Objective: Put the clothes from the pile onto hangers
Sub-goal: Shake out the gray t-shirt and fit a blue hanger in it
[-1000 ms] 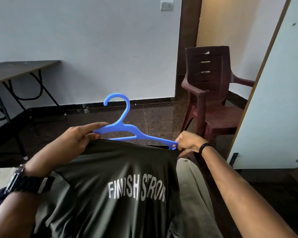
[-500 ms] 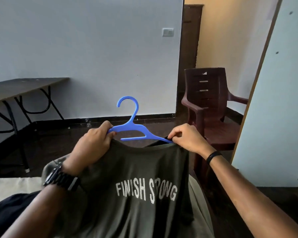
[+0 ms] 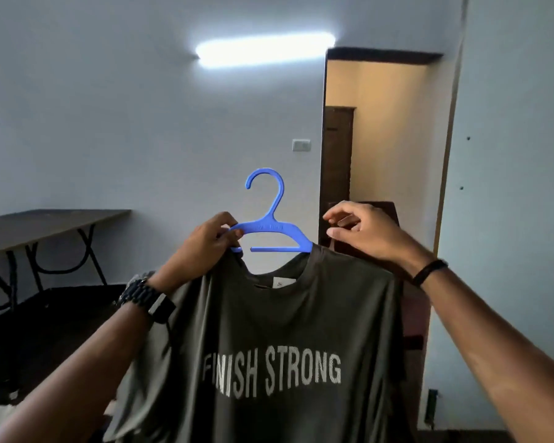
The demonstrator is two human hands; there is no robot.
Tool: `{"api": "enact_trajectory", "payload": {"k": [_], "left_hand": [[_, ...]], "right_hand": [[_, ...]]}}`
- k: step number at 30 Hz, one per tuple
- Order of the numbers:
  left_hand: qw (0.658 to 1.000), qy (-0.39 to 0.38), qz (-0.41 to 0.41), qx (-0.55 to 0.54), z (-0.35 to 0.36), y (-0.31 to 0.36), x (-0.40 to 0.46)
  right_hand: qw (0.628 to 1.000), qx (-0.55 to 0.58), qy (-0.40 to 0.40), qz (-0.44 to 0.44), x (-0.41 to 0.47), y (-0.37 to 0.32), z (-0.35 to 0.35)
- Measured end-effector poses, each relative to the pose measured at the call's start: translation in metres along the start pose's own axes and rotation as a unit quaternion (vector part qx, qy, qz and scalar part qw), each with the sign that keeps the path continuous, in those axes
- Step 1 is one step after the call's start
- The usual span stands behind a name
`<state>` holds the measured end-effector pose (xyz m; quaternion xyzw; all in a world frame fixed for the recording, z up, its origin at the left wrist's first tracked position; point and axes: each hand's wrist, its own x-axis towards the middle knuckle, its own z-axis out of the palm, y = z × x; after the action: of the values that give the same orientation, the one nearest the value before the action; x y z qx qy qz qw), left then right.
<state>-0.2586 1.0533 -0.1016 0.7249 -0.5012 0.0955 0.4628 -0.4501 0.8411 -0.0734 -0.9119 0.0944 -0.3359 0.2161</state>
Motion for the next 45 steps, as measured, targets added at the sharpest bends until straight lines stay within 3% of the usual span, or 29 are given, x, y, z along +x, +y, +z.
{"api": "enact_trajectory", "payload": {"k": [2, 4, 10, 15, 20, 26, 32, 36, 37, 41, 45], "left_hand": [[1.0, 0.012, 0.026, -0.011, -0.008, 0.012, 0.014], [0.999, 0.021, 0.049, -0.012, -0.016, 0.024, 0.027], [0.997, -0.003, 0.081, 0.003, -0.038, 0.032, 0.044], [0.994, -0.001, 0.092, 0.054, -0.043, 0.031, 0.047], [0.991, 0.009, 0.113, 0.071, -0.027, 0.071, 0.063], [0.994, 0.042, 0.064, 0.082, -0.035, 0.079, 0.078], [0.994, 0.04, 0.037, 0.096, -0.031, 0.096, 0.085], [0.996, 0.011, 0.05, 0.078, -0.019, 0.105, 0.088], [0.996, 0.008, 0.056, 0.071, -0.016, 0.108, 0.09], [0.997, 0.001, 0.071, 0.019, -0.001, 0.123, 0.104], [0.997, 0.024, 0.07, 0.034, 0.036, 0.148, 0.131]], "right_hand": [[0.988, -0.02, -0.149, 0.021, 0.004, -0.006, -0.027], [0.978, -0.034, -0.203, 0.026, 0.006, -0.01, -0.041], [0.996, -0.075, -0.037, -0.026, 0.011, -0.007, -0.08], [0.997, -0.067, -0.012, -0.026, 0.001, -0.009, -0.099], [0.994, -0.09, 0.038, -0.048, 0.001, -0.013, -0.096], [0.996, -0.09, 0.005, 0.006, -0.018, 0.003, -0.131], [0.998, -0.018, -0.015, 0.061, -0.034, 0.016, -0.152], [0.964, -0.044, -0.185, 0.185, -0.044, 0.017, -0.168], [0.963, -0.065, -0.19, 0.182, -0.044, 0.015, -0.172], [0.995, -0.044, -0.011, 0.085, -0.039, 0.008, -0.184], [0.993, -0.086, -0.019, 0.072, -0.044, 0.023, -0.209]]}}
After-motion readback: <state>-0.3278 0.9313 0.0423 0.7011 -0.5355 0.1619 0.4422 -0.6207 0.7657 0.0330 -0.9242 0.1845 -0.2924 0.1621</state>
